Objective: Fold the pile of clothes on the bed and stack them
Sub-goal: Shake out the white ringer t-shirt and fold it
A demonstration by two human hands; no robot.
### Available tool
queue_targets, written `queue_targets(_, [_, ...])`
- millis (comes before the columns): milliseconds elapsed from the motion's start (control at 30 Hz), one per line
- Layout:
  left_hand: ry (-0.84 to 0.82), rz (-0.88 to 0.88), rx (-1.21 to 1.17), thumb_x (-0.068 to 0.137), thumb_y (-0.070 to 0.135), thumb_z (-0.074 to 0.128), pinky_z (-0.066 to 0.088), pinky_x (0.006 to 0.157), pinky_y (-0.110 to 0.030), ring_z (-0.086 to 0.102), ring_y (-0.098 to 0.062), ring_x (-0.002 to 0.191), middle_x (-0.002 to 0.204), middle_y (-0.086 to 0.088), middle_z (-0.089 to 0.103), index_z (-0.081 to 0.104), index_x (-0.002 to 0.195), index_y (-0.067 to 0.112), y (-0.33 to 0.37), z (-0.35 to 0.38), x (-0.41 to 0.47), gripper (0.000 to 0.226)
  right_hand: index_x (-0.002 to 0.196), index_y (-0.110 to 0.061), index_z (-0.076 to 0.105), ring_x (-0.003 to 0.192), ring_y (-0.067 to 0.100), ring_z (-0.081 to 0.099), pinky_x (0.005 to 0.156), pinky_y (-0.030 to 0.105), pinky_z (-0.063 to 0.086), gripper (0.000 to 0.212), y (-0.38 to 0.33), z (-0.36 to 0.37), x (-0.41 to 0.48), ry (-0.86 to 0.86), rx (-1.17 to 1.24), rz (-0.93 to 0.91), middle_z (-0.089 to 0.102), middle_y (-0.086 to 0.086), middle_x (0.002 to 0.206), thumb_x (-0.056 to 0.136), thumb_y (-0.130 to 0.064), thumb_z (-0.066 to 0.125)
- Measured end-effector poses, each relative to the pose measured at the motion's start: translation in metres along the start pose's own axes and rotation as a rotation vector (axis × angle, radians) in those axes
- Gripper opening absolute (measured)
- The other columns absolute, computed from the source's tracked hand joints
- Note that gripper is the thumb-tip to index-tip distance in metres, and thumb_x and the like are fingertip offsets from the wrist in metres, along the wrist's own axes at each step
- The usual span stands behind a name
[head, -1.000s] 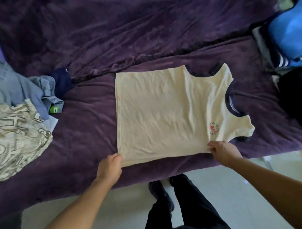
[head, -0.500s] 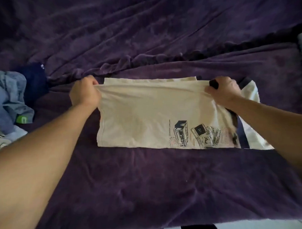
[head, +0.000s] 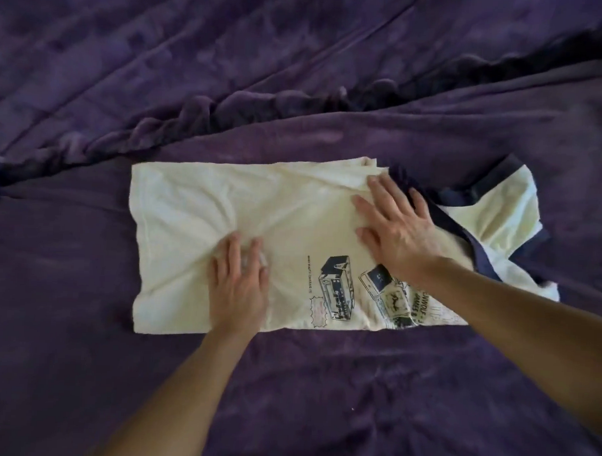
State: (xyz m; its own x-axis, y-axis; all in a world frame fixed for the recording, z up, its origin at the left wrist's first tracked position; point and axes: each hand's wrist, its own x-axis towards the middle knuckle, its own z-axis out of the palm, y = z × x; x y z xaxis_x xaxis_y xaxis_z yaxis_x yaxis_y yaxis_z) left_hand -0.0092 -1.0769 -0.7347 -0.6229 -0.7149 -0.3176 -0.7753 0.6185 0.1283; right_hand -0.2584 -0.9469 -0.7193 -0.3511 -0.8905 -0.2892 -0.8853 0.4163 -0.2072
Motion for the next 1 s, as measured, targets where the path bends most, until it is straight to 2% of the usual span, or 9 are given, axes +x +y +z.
queue_targets(167, [-0.084,0.027,0.056,0.096,0.031,0.044,0.02,0.113,-0.051,0.019,-0.036,0.142,0.155,-0.017,0.022,0.031,0.147,0.017,-0.005,0.008,0.006,0.054,0.146,-0.019,0.04,0.146,0.032,0.018,0.117,0.051,0.015,0.052,0.07,-0.007,-0.038,0.086,-0.031,0.288,0.028,0.013,0.156,0.098,-0.041,0.037])
queue_targets(333, [-0.136,-0.053,0.059,0.093,0.023,0.048,0.025,0.109,-0.053,0.02,-0.038,0.14,0.152,-0.02,0.022,0.034,0.143,0.012,0.016,-0.007,0.007,0.053,0.135,-0.018,0.049,0.126,0.032,0.044,0.096,0.048,0.039,0.059,0.108,-0.051,-0.097,0.405,0.125,0.505,0.046,0.009,0.143,0.083,-0.046,0.053])
queue_targets(467, [-0.07,0.118,0.022,0.08,0.009,0.06,0.033,0.102,-0.053,0.033,-0.042,0.134,0.144,-0.023,0.036,0.048,0.132,0.007,0.057,-0.012,0.003,0.053,0.144,-0.022,0.034,0.123,0.028,0.045,0.098,0.046,0.036,0.091,0.099,-0.038,-0.156,0.139,0.205,0.609,0.048,0.004,0.139,0.069,-0.052,0.076])
queue_targets(533, [-0.055,0.25,0.005,0.078,0.007,0.062,0.034,0.103,-0.053,0.036,-0.042,0.132,0.142,-0.023,0.04,0.052,0.129,0.007,0.08,-0.009,-0.002,0.052,0.137,-0.019,0.045,0.115,0.034,0.052,0.093,0.044,0.039,0.072,0.102,-0.028,-0.169,0.048,0.282,0.819,0.058,0.01,0.127,0.075,-0.038,0.075])
queue_targets(600, [-0.046,0.327,-0.007,0.076,0.007,0.065,0.035,0.103,-0.052,0.04,-0.042,0.13,0.14,-0.023,0.043,0.056,0.125,0.007,0.1,-0.006,-0.006,0.05,0.102,-0.014,0.063,0.092,0.038,0.058,0.074,0.039,0.043,0.028,0.111,-0.032,-0.168,0.153,0.348,0.922,0.067,0.011,0.095,0.081,-0.032,0.067])
queue_targets(667, [-0.05,0.345,-0.031,0.076,0.007,0.066,0.037,0.102,-0.05,0.044,-0.039,0.127,0.137,-0.02,0.046,0.058,0.121,0.008,0.114,-0.001,-0.008,0.046,0.076,-0.017,0.056,0.076,0.031,0.056,0.063,0.033,0.036,0.019,0.121,-0.046,-0.162,0.313,0.361,0.812,0.057,0.001,0.075,0.083,-0.032,0.064])
queue_targets(767, [-0.101,0.313,-0.011,0.08,0.01,0.063,0.034,0.104,-0.049,0.04,-0.035,0.131,0.141,-0.016,0.044,0.057,0.124,0.011,0.119,0.005,-0.009,0.044,0.077,-0.023,0.06,0.066,0.017,0.052,0.061,0.027,0.037,0.014,0.136,-0.072,-0.139,0.462,0.493,0.677,0.053,-0.008,0.069,0.081,-0.036,0.065])
queue_targets(867, [-0.111,0.265,-0.013,0.079,0.011,0.064,0.033,0.103,-0.049,0.04,-0.033,0.131,0.141,-0.014,0.044,0.058,0.123,0.01,0.117,0.005,-0.009,0.045,0.082,-0.019,0.063,0.075,0.022,0.058,0.063,0.029,0.041,0.017,0.166,-0.079,-0.107,0.369,0.479,0.717,0.059,-0.003,0.072,0.084,-0.035,0.061])
queue_targets(1000, [-0.049,0.24,-0.116,0.079,0.006,0.063,0.037,0.096,-0.047,0.046,-0.035,0.122,0.131,-0.014,0.052,0.062,0.116,0.009,0.136,-0.01,0.0,0.037,0.101,-0.018,0.069,0.102,0.028,0.062,0.079,0.029,0.045,0.03,0.19,-0.056,-0.106,0.286,0.598,1.04,0.07,0.006,0.102,0.086,-0.043,0.062])
